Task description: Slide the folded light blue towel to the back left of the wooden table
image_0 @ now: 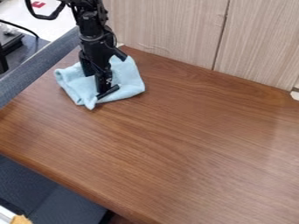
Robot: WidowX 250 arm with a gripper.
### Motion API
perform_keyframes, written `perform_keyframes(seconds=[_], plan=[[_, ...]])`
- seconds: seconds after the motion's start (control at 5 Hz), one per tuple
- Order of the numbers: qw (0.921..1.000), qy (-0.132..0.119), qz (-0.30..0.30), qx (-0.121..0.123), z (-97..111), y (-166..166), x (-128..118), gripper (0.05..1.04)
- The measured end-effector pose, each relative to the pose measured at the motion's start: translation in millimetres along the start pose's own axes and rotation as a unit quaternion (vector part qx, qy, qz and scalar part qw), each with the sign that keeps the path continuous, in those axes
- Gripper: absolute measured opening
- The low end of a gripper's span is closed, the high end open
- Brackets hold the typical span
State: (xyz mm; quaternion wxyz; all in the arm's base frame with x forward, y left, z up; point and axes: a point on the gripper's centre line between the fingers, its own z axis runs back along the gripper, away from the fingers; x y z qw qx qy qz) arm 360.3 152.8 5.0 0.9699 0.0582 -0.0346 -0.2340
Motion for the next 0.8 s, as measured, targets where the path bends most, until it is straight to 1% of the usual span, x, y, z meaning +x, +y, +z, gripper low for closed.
perform_keyframes(seconds=[0.2, 0.4, 0.6, 0.8], plan=[[0.9999, -0.010, 0.005, 0.002, 15, -2, 1, 0.999], [0.9987, -0.019, 0.035, 0.031, 45, -1, -5, 0.999], [0.9970, -0.039, 0.052, 0.042, 69, -5, -10, 0.999], [0.9950, -0.042, 0.049, 0.076, 72, -12, -21, 0.999]])
